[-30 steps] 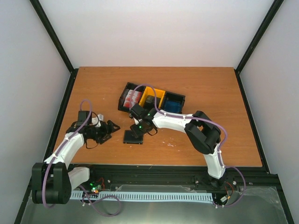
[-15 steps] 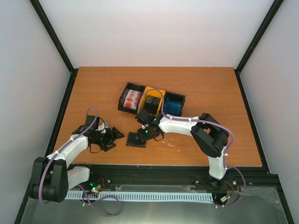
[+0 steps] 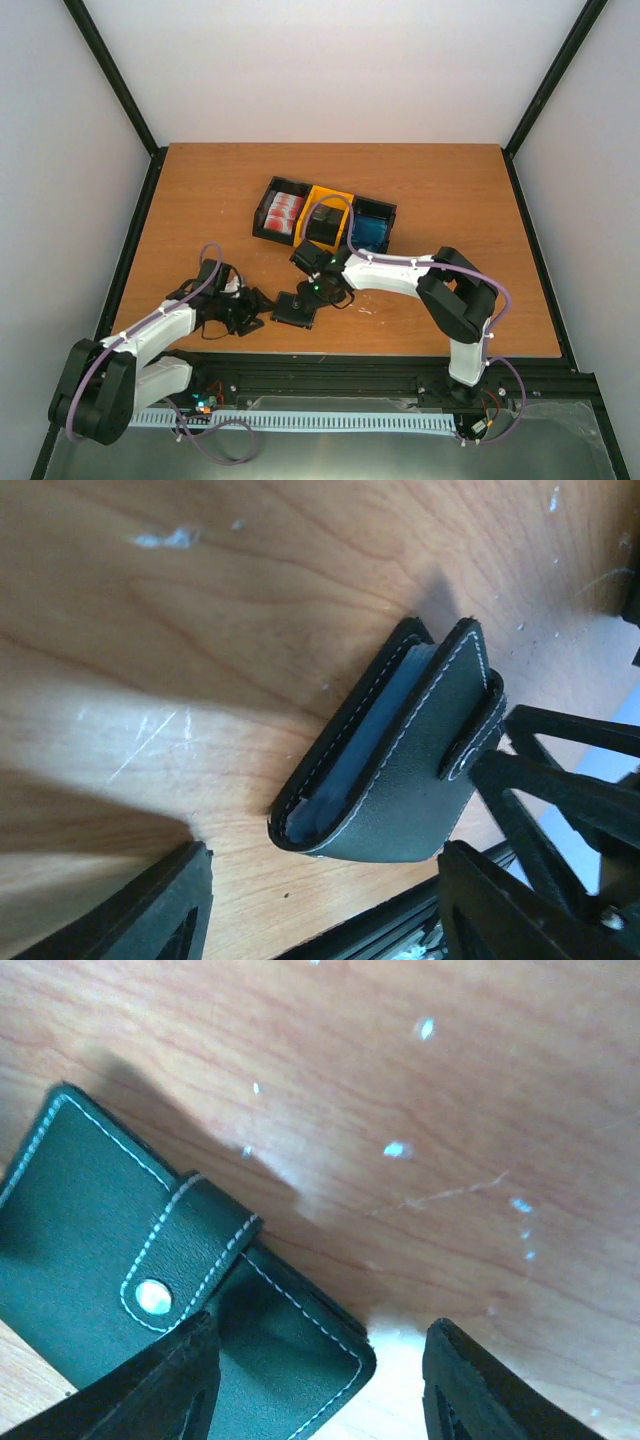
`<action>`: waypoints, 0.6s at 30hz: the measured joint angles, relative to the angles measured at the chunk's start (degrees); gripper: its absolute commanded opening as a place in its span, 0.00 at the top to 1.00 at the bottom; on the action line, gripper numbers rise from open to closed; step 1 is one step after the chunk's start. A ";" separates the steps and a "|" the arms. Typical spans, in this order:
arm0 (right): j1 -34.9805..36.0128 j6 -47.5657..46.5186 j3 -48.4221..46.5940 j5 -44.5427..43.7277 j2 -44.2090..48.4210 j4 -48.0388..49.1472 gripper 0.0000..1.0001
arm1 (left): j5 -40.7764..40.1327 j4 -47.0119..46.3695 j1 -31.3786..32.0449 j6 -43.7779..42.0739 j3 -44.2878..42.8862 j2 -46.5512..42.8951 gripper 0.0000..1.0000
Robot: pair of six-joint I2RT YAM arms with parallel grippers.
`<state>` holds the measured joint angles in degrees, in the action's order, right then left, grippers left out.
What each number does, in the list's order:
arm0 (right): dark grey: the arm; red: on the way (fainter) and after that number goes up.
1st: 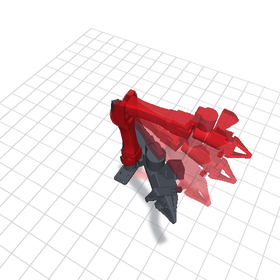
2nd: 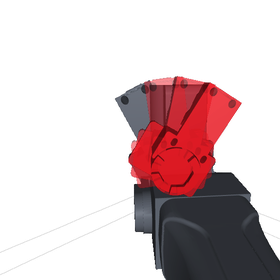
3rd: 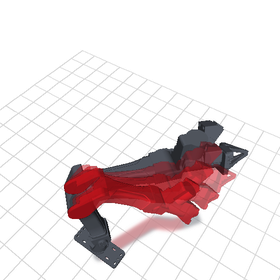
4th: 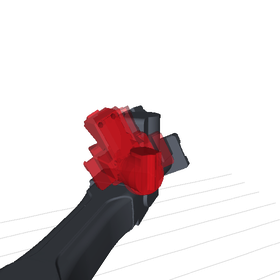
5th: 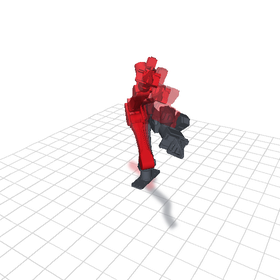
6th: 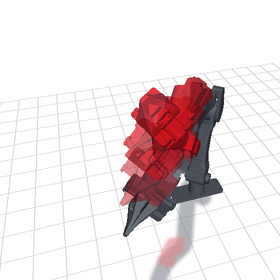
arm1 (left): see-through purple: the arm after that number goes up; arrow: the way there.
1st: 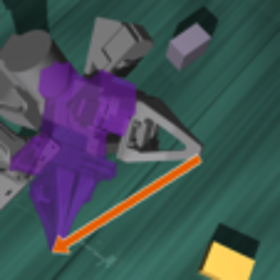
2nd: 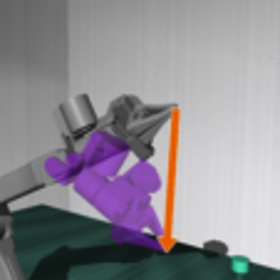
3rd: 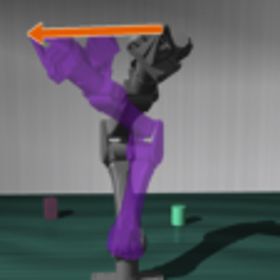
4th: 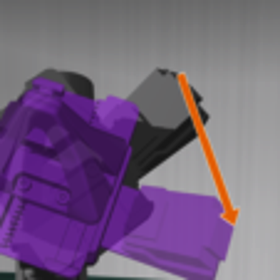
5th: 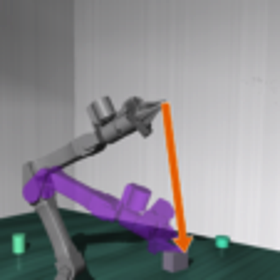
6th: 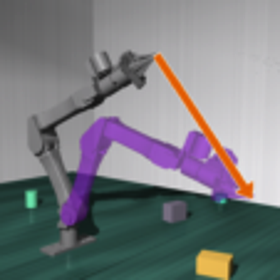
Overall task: Put the credit cards into the card holder
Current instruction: Adjust the card holder at the center of the board.
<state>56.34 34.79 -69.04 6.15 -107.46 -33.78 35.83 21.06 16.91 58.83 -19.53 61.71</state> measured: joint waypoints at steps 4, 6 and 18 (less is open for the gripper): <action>0.00 -1.33 -3.28 -2.67 0.00 -1.66 0.43 | -0.72 0.50 1.29 2.25 -0.02 0.02 0.49; -0.02 -2.08 -4.66 -3.39 0.00 -1.51 0.43 | -0.70 1.11 1.57 2.69 -0.11 0.37 0.53; -0.04 -5.18 -5.22 -0.24 -2.19 2.36 0.57 | 1.88 0.52 3.80 3.21 -1.44 3.54 0.60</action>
<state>56.29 29.61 -74.26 5.91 -109.65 -31.42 37.71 21.58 20.71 62.04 -20.97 65.25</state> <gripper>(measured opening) 0.443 0.418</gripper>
